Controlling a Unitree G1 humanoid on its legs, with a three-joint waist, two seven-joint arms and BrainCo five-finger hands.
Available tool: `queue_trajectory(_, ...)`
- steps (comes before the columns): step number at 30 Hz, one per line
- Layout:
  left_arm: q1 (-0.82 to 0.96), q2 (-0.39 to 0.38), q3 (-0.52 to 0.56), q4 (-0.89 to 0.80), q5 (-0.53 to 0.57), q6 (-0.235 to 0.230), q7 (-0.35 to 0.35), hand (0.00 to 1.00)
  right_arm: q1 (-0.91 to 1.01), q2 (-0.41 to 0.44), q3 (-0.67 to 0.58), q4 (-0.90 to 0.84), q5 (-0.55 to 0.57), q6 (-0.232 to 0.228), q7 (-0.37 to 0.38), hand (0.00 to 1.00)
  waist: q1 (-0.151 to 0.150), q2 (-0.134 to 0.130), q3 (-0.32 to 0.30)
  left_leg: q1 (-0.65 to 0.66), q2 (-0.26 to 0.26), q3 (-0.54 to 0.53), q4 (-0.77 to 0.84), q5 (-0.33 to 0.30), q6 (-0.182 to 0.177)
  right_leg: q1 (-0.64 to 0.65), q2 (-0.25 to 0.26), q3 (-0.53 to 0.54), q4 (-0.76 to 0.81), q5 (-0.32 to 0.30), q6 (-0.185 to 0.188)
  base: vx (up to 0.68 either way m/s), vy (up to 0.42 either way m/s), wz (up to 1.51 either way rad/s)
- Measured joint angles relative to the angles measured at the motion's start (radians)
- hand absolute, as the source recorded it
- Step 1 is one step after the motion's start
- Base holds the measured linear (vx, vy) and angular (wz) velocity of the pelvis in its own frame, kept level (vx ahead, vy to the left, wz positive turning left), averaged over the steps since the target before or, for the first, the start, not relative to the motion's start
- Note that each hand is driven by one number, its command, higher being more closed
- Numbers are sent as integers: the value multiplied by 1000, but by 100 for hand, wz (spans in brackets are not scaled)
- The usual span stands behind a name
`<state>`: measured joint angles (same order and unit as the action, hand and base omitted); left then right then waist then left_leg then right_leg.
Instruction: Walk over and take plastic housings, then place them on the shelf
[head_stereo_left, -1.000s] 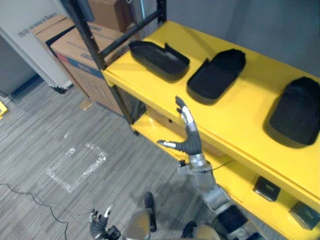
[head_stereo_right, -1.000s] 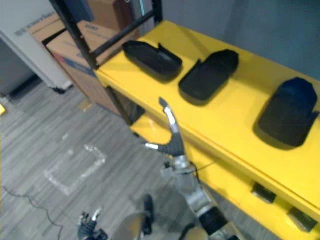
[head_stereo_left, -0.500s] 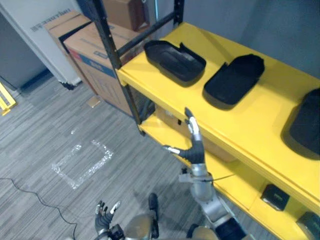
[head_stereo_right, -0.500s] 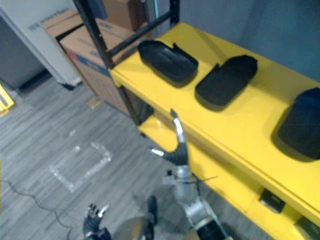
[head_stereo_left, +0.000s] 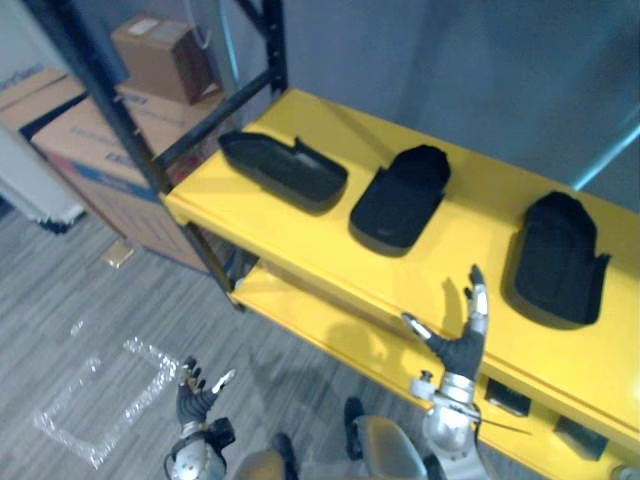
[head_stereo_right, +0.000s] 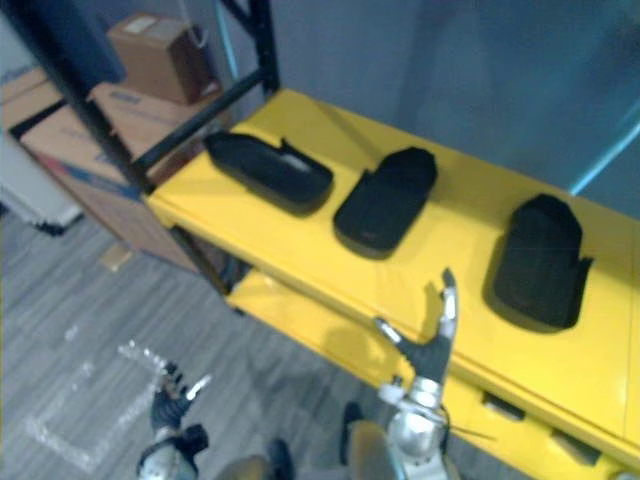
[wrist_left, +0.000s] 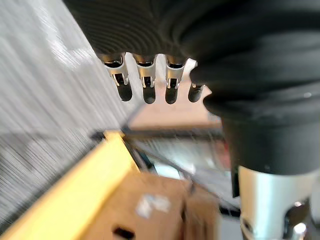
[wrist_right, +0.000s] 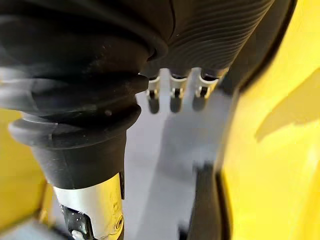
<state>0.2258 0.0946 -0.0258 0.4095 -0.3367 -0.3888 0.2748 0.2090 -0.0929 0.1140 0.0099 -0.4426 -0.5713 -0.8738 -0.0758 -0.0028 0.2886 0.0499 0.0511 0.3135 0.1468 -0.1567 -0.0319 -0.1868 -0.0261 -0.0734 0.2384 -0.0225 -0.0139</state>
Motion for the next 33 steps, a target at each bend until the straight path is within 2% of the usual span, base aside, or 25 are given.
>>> queue_trajectory(2, -26, 0, -11, 2, 0, 0, -8, 0, -8, -15, -54, -12, -61, 6, -91, 0, -10, 8, -1, 15, 20, 4, 2, -20, -15, 9, 18, -8, 0, -37, -12, 175, -39, -15)
queue_trajectory(3, -30, 2, -26, 9, -1, 0, -18, 0, -10, -25, -87, -51, -107, 21, -164, 0, -13, 14, -2, 30, 38, 15, 30, -36, -38, 25, 26, -12, 6, -67, -16, 163, -11, -23)
queue_trajectory(4, -31, 2, -27, 14, -2, 0, -23, 0, -12, -25, -102, -76, -124, 31, -195, 0, -13, 11, -1, 25, 44, 24, 77, -44, -49, 36, 28, -10, 8, -72, -19, 214, -41, -43)
queue_trajectory(5, -28, -1, -28, 31, -2, 0, -31, 0, -15, -25, -127, -125, -149, 44, -244, 0, -21, 1, -6, -17, 69, 22, 232, -47, -53, 59, 29, 4, 7, -84, -20, 199, -51, -56)
queue_trajectory(6, -26, -11, -26, 33, -1, 0, -41, 0, -10, -32, -152, -176, -170, 58, -278, 0, -22, 8, -6, -53, 93, 9, 376, -46, -52, 85, 43, 29, 5, -89, -18, 327, -71, -92)
queue_trajectory(7, -2, -36, -16, 35, -1, 0, -48, 0, 4, -49, -186, -245, -185, 74, -310, 0, -21, 45, -17, -114, 146, -35, 588, -24, -24, 122, 87, 80, -5, -90, -23, 381, 49, -142)
queue_trajectory(8, 23, -60, 5, 48, -3, 5, -59, 0, 11, -64, -220, -293, -192, 78, -330, 0, -20, 67, -26, -177, 179, -80, 767, 58, -8, 162, 121, 153, -16, -90, -32, 399, 121, -161)
queue_trajectory(9, 27, -70, 15, 67, -7, 14, -59, 0, 11, -71, -243, -307, -192, 78, -337, 0, -17, 69, -28, -199, 182, -102, 829, 61, -12, 181, 130, 195, -23, -90, -32, 316, 187, -179)
queue_trajectory(10, 27, -70, 14, 99, -8, 30, -60, 0, 8, -77, -288, -309, -192, 79, -347, 0, -15, 74, -35, -214, 179, -120, 865, 28, -16, 202, 132, 252, -28, -86, -33, 313, 215, -172)
queue_trajectory(13, 92, -54, 43, 159, 2, 44, -94, 0, -17, -111, -437, -302, -177, 93, -394, 0, -16, 61, -39, -244, 156, -167, 737, -52, 31, 212, 111, 416, -24, -80, -26, 288, 281, -197)
queue_trajectory(15, 82, -61, 77, 200, -11, 63, -77, 0, -79, -140, -457, -257, -149, 110, -431, 0, -14, 41, -50, -236, 132, -283, 437, -50, 43, 123, 95, 473, 37, -75, -17, 88, 305, -185)
queue_trajectory(16, 69, -61, 86, 200, -14, 62, -74, 0, -89, -144, -453, -250, -139, 113, -436, 0, -7, 40, -51, -225, 133, -313, 370, -27, 42, 95, 95, 470, 55, -75, -11, 76, 375, -187)
queue_trajectory(17, 52, -65, 90, 204, -23, 61, -60, 0, -113, -147, -455, -249, -119, 115, -446, 0, 11, 48, -56, -203, 142, -354, 294, 58, 26, 46, 93, 453, 81, -88, 28, 61, 303, -168)
queue_trajectory(18, 34, -70, 90, 214, -33, 61, -51, 0, -125, -143, -455, -248, -101, 120, -461, 0, 13, 39, -50, -190, 129, -370, 277, 17, -45, 18, 78, 445, 95, -106, 68, 13, 302, -139)
queue_trajectory(19, 14, -78, 79, 240, -42, 57, -54, 0, -115, -134, -468, -248, -69, 134, -480, 0, -8, 34, -46, -190, 118, -356, 266, -25, -102, -7, 56, 431, 105, -105, 93, -45, 254, -57)
queue_trajectory(20, 8, -89, 77, 251, -51, 60, -55, 0, -98, -122, -480, -248, -50, 140, -488, 0, -19, 28, -43, -186, 108, -353, 260, -44, -109, -10, 46, 430, 110, -101, 102, -110, 330, -13)
queue_trajectory(21, -4, -103, 81, 265, -61, 63, -61, 0, -55, -85, -504, -248, -11, 146, -501, 0, -22, 19, -38, -172, 95, -319, 258, -83, -110, -15, 33, 428, 118, -85, 129, -199, 389, -36)
queue_trajectory(23, -25, -96, 99, 291, -82, 70, -63, 0, -18, -18, -506, -247, 31, 145, -493, 0, 9, -12, -24, -154, 79, -242, 300, -131, -77, -18, 0, 421, 97, -70, 153, -272, 355, -87)
queue_trajectory(24, -30, -99, 121, 317, -83, 79, -62, 0, 9, 3, -508, -246, 53, 142, -470, 0, 19, -11, -18, -157, 77, -201, 352, -172, -52, 0, -41, 364, 51, -60, 146, -322, 296, -115)
queue_trajectory(25, -22, -104, 133, 345, -82, 98, -60, 0, 46, 19, -509, -239, 59, 138, -440, 0, 24, -9, -15, -152, 78, -161, 375, -197, -34, 15, -90, 287, 3, -44, 117, -318, 307, -101)
queue_trajectory(26, -17, -103, 135, 359, -82, 109, -59, 0, 76, 28, -507, -234, 58, 135, -420, 0, 26, -7, -22, -152, 78, -150, 376, -202, -24, 20, -110, 252, -15, -45, 103, -247, 280, -74)
queue_trajectory(27, -11, -94, 145, 391, -82, 121, -57, 0, 134, 47, -496, -217, 57, 126, -386, 0, 21, 9, -33, -154, 90, -128, 371, -199, -7, 15, -133, 178, -8, -42, 103, -134, 158, -39)
queue_trajectory(30, 4, -89, 176, 433, -95, 148, -39, 0, 195, 100, -479, -134, 60, 112, -346, 0, 17, -7, -50, -149, 120, -110, 322, -170, 4, 17, -110, 109, 164, -42, 107, -67, 67, -24)
queue_trajectory(31, 2, -79, 176, 434, -97, 159, -37, 0, 205, 116, -471, -99, 60, 112, -343, 0, 25, -21, -57, -149, 120, -112, 292, -147, -4, 38, -100, 101, 229, -54, 97, -16, -56, -5)
queue_trajectory(33, -3, -74, 179, 429, -107, 186, -37, 0, 194, 122, -451, -38, 83, 118, -324, 0, 44, -33, -64, -157, 119, -113, 262, -113, -16, 86, -93, 91, 227, -109, 101, -25, -99, -4)
